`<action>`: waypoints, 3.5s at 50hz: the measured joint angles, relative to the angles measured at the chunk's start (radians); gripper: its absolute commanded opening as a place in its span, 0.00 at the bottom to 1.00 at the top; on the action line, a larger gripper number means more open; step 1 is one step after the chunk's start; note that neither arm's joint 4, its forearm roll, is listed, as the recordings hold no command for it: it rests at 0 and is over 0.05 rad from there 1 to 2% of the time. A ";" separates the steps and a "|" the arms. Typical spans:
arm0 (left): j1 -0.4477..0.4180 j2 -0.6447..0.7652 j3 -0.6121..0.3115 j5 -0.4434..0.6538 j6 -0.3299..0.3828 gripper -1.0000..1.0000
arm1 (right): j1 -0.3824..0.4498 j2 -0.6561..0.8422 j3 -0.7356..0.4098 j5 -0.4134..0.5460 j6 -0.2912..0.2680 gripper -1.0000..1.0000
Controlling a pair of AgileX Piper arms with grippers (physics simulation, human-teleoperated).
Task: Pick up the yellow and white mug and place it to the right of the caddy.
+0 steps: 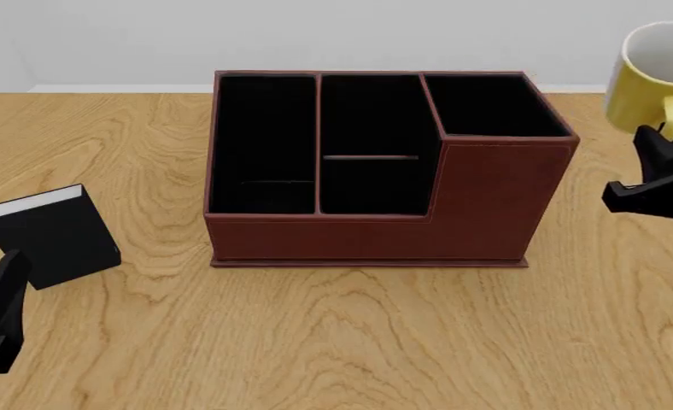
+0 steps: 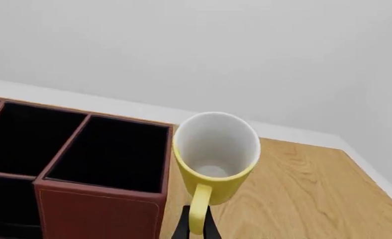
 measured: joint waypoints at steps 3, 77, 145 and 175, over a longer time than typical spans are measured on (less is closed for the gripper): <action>0.000 0.000 0.000 0.000 0.000 1.00 | -0.002 0.015 0.008 -0.016 0.002 0.00; 0.000 0.000 0.000 0.000 0.000 1.00 | -0.038 0.326 0.109 -0.319 0.031 0.00; 0.000 0.000 0.000 0.000 0.000 1.00 | -0.071 0.602 0.133 -0.545 0.034 0.00; 0.000 0.000 0.000 0.000 0.000 1.00 | -0.083 0.694 0.137 -0.617 0.036 0.00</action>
